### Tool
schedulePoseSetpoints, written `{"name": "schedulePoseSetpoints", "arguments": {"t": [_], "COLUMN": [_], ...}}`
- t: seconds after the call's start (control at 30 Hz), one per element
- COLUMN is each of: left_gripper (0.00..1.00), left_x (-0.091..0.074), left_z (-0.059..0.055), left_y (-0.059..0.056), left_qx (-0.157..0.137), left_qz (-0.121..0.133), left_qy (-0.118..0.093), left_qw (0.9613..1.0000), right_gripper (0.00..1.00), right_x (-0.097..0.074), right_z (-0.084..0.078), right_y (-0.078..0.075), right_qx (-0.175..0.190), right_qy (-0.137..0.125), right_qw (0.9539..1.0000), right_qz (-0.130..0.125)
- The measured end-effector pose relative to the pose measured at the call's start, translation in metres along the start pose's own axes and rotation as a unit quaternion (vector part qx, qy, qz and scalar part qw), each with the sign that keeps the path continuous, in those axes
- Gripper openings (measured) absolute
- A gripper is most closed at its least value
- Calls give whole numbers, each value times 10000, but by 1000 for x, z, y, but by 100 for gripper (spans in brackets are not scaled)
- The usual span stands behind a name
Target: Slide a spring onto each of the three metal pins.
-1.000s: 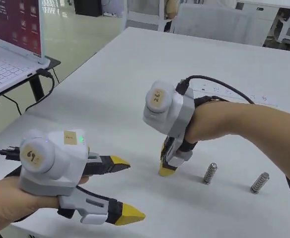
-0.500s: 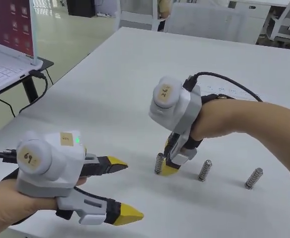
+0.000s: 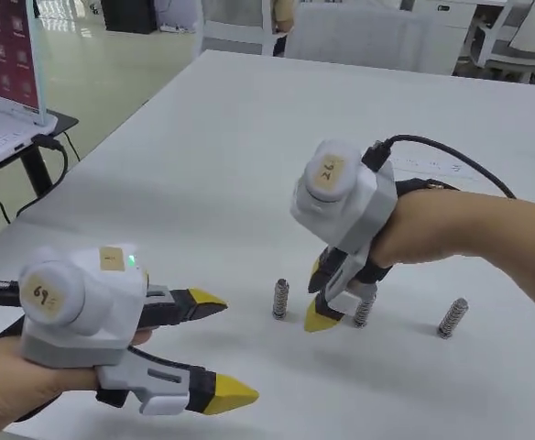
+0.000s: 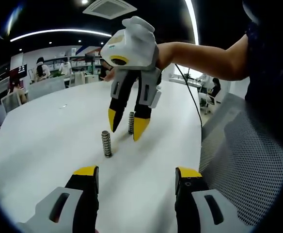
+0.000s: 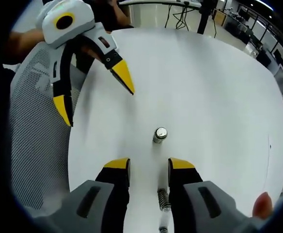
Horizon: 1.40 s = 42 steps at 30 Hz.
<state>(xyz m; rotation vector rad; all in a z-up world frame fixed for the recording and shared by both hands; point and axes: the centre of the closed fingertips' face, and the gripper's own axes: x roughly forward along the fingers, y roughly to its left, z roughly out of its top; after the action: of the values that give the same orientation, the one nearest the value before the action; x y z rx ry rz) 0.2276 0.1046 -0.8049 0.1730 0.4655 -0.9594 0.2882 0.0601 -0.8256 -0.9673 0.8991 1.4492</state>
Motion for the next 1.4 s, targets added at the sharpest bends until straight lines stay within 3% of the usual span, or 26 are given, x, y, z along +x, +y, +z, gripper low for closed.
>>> {"name": "schedulePoseSetpoints", "arguments": {"t": [0.37,0.77,1.4], "left_gripper": [59,59,60], "left_x": [3,4,6], "left_z": [2,3,3], "left_y": [-1,-4,-11], "left_qx": [-7,-43,-56], "left_qz": [-28,-29,-95], "left_qy": [-3,-10,-19], "left_qw": [10000,10000,9999], "right_gripper": [29,30,33], "right_x": [-9,-19,-41], "right_z": [-8,-22,-47], "right_y": [24,40,44], "right_qx": [241,456,1043], "right_qy": [-375,-675,-1258], "right_qw": [9990,9966,9851], "right_qz": [37,-124,-535]}}
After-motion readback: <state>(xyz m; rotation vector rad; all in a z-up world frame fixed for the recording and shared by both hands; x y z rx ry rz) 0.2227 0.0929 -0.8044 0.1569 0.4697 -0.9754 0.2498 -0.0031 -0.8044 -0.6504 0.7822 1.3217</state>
